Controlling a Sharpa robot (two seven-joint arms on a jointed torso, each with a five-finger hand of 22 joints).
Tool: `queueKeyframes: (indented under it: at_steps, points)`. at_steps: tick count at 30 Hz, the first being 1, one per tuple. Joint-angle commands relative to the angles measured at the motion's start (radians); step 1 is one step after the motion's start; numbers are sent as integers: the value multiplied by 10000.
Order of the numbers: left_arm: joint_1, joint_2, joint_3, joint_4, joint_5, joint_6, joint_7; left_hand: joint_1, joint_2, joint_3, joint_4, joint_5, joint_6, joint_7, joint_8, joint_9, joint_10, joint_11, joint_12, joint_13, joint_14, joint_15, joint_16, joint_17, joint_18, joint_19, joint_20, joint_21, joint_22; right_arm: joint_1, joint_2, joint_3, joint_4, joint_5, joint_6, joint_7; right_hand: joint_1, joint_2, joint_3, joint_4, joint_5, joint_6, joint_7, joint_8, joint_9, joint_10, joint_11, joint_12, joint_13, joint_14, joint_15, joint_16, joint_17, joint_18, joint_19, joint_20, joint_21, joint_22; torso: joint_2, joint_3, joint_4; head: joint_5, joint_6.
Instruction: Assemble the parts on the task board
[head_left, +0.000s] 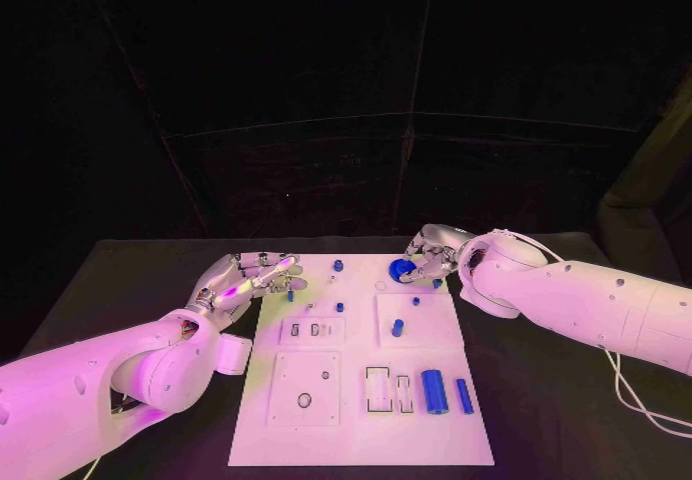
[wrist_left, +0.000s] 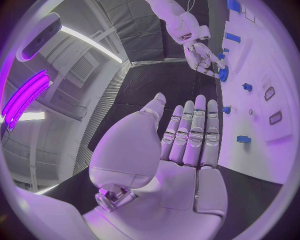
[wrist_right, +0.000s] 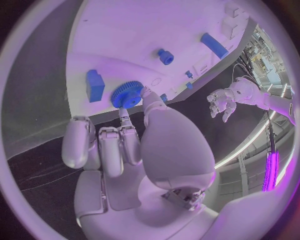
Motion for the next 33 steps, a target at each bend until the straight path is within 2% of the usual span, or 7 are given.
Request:
queueKeyframes:
  at_steps: [1,7,14,17,22,28,33]
  points:
    - [14,11,7,7,-43,171,10,-27,74,-7,-72,-37,26,49,-55,-5,18,34,-38,-7,-10,62,-36,13,150,59,42,-46,-12,23,42,3,-17,-274,65,-84,111,60,22,49,44,68,-5,53,14,523,42,90,1747,905,63,62,1767,-119,96,9,92,78,2,3,-3,2,-4]
    - [14,14,6,15,-43,191,-6,-21,81,-3,-79,-36,28,49,-57,-5,20,34,-43,-7,-9,62,-41,13,151,60,42,-50,-15,23,83,3,-56,-459,131,-205,395,294,177,-127,6,221,-35,144,27,624,14,232,1922,918,43,91,1844,-144,156,-4,177,223,5,4,0,0,-17]
    - [14,14,6,28,-43,218,-17,-21,81,-3,-79,-36,28,49,-57,-5,20,34,-43,-7,-9,62,-41,13,151,60,42,-50,-15,20,181,2,-98,-1227,250,-337,911,594,657,-600,-812,743,-133,369,70,782,-72,436,2170,938,-23,130,1958,-192,269,-55,313,488,10,4,3,-5,-31]
    - [14,13,5,28,-43,226,-22,-8,96,5,-95,-38,31,48,-62,-3,24,33,-53,-6,-6,62,-51,15,152,65,43,-57,-21,18,239,1,-74,-1569,202,-421,936,682,876,-716,-1041,1163,-264,535,111,870,-178,546,2299,943,-103,139,1985,-206,305,-115,356,575,11,10,2,-2,-43]
    - [14,7,5,33,-43,234,-32,-5,99,6,-99,-39,31,48,-63,-3,24,33,-56,-6,-5,62,-54,15,152,66,43,-59,-23,16,267,1,23,-1921,-208,-540,972,798,1194,-845,-1016,1521,-409,664,144,924,-311,612,2379,945,-217,142,1997,-216,326,-217,385,631,9,6,-2,-17,-28]
    - [14,0,5,34,-43,254,-36,-4,100,7,-101,-40,31,48,-64,-3,25,33,-57,-6,-5,62,-55,16,152,66,43,-59,-23,12,207,1,392,-2126,-1042,-517,700,686,1450,-860,-745,1632,-462,637,112,997,-370,706,2486,958,-281,160,2057,-271,457,-297,501,889,7,8,-4,-3,-18]
    - [14,-20,5,29,-43,259,-37,-4,100,7,-101,-40,31,48,-64,-3,25,33,-57,-6,-5,62,-55,16,152,66,43,-59,-23,11,135,2,960,-2172,-1398,-528,425,586,1592,-788,-544,1600,-451,556,69,999,-366,705,2488,960,-284,162,2066,-285,495,-311,535,956,1,-4,6,-9,11]
